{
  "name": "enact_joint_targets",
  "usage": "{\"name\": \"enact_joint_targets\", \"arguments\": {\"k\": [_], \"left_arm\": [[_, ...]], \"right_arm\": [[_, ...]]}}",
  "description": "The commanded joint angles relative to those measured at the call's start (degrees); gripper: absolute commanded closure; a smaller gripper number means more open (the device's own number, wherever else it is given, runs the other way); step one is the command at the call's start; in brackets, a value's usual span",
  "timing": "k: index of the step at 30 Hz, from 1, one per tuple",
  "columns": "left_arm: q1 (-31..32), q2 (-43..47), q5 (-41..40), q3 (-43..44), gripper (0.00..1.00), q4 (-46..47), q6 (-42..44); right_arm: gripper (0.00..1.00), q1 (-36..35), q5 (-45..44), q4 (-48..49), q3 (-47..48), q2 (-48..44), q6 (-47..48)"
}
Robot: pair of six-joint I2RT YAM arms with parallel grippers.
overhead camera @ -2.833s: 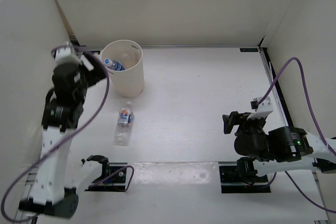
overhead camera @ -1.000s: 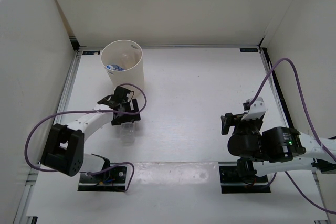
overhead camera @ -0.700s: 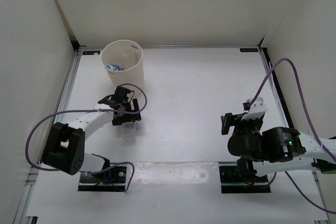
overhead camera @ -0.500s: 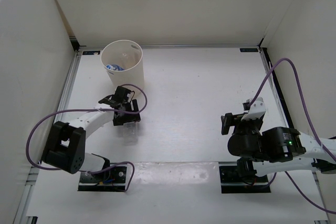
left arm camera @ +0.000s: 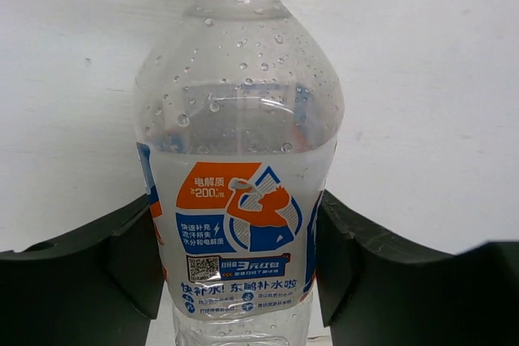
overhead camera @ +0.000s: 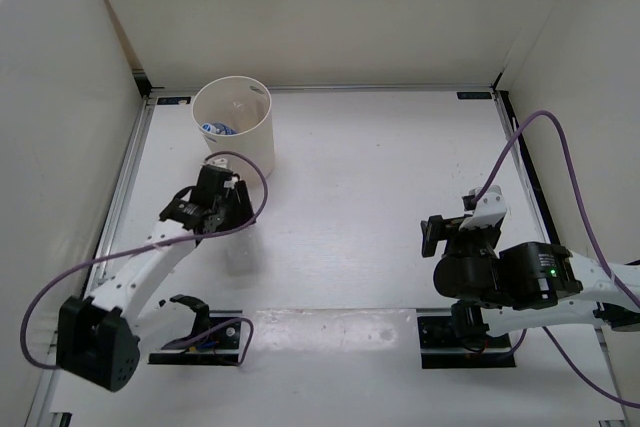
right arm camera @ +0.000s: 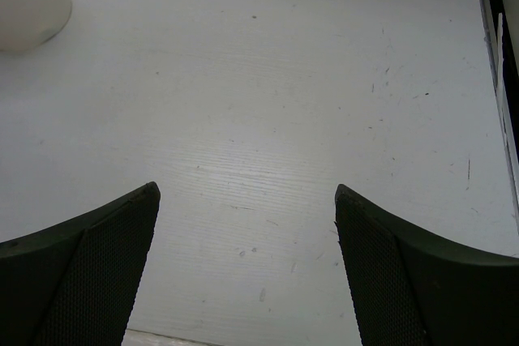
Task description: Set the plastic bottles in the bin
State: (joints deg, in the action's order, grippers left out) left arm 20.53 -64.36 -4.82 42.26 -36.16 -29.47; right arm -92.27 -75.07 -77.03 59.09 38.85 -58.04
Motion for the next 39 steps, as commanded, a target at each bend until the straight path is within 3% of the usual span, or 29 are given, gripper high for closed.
{"name": "enact_joint_targets", "arguments": {"k": [1, 8, 14, 18, 24, 27, 34, 39], "left_arm": [[0.56, 7.48, -3.87, 2.83, 0.39, -3.12, 0.91], [0.82, 19.78, -8.18, 9.94, 0.4, -7.87, 4.33], [0.91, 20.07, -14.5, 19.34, 0.43, -7.61, 6.26], [0.91, 16.9, -16.36, 29.59, 0.34, -2.62, 12.22], [-0.14, 5.04, -18.03, 42.7, 0.38, 2.67, 18.22], [-2.07, 1.08, -17.77, 45.0, 0.38, 7.41, 17.87], [-6.99, -7.88, -9.25, 43.88, 0.27, 21.55, 19.72], [-8.85, -13.77, -6.17, 45.19, 0.27, 23.68, 18.05]], "right_arm": [[0.1, -0.19, -2.36, -0.75, 0.15, 0.0, -0.32], [0.1, -0.19, -2.45, -0.75, 0.06, 0.0, -0.05], [0.1, -0.1, -2.36, -0.66, 0.06, 0.0, -0.32], [0.1, -0.02, -2.36, -0.57, 0.06, -0.09, -0.32], [0.1, 0.42, -2.01, -0.05, -0.11, 0.52, 0.3], [0.1, 0.86, -2.01, 0.74, -0.2, 1.05, 1.34], [0.1, 1.3, -2.01, 0.75, -0.2, 0.79, 1.35], [0.1, 1.13, -2.01, 0.83, -0.38, 0.08, 1.0]]}}
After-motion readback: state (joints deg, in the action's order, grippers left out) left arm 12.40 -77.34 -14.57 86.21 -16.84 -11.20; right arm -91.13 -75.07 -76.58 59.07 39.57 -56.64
